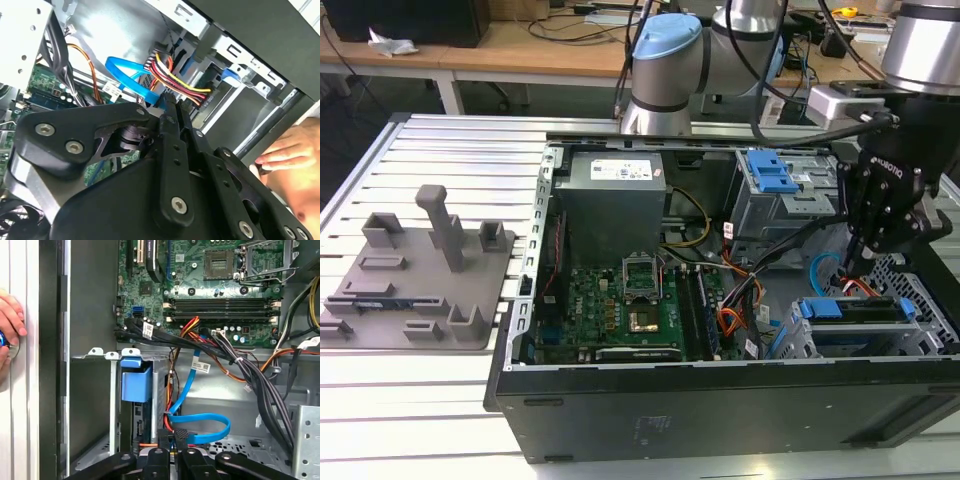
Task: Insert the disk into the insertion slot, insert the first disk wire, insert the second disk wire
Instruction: 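Insert the second disk wire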
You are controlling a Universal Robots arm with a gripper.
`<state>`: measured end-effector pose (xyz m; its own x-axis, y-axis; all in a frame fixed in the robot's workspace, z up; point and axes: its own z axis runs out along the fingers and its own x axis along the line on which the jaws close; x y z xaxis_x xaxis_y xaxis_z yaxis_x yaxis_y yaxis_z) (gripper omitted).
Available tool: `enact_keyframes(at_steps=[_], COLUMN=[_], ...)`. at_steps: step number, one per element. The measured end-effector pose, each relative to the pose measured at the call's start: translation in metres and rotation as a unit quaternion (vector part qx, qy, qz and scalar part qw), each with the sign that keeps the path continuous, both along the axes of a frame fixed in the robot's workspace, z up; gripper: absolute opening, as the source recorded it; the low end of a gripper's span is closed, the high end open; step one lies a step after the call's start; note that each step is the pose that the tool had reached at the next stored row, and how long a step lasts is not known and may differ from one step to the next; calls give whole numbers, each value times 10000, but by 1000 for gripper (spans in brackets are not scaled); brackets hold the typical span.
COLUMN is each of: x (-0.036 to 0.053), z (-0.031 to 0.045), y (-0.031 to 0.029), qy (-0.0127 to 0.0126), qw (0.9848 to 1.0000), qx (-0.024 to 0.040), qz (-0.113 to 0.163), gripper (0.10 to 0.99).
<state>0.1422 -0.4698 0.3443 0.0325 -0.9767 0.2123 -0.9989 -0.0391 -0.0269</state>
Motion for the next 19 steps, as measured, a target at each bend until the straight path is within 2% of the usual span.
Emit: enact_keyframes(at_steps=[2,7,8,11,13,17,18,19], x=[0,0,0,-30,-100,-99,-99,-98], z=[1,2,2,2,2,1,2,2], y=[-38,-67,-75,-151,-162,-204,-207,-209], qy=[0,-1,-1,1,0,-1,-1,0], qw=[10000,9998,9998,9997,9997,9996,9996,9994], qx=[55,159,168,190,190,199,216,259], qz=[0,-98,-108,-121,-122,-184,-200,-213], gripper=[161,161,161,161,161,161,161,161])
